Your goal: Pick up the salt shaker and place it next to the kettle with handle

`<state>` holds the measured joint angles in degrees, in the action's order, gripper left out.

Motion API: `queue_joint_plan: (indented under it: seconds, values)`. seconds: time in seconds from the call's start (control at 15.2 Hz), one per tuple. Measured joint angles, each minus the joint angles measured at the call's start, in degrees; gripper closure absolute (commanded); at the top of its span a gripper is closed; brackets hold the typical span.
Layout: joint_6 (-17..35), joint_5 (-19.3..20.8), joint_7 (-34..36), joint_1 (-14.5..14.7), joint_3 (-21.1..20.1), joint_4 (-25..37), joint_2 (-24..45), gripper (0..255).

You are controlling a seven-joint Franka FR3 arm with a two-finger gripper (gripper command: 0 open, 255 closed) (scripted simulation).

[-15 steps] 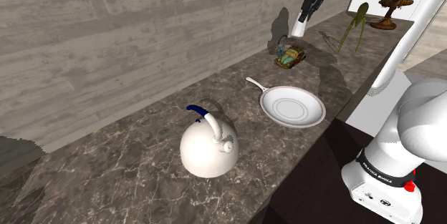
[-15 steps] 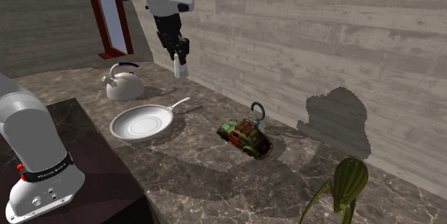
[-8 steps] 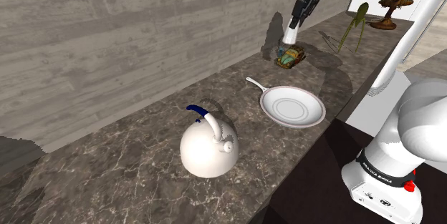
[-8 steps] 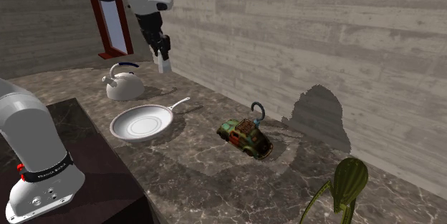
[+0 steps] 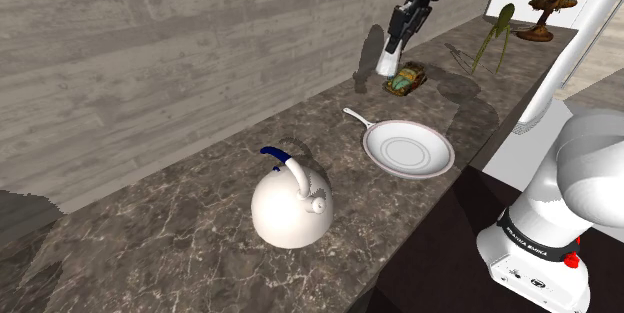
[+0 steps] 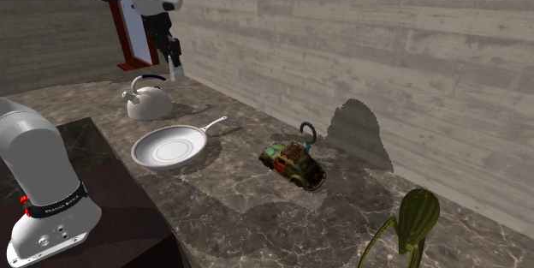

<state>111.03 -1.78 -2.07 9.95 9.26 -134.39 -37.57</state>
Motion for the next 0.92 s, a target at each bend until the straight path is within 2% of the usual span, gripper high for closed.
queue_joint_plan:
  seconds: [0.46,0.92]
  values:
    - [1.32,-2.94,9.96,3.02,-8.89,-1.54,-0.91,255]
    - [2.44,-5.54,20.07,5.96,-17.82,0.83,1.71,255]
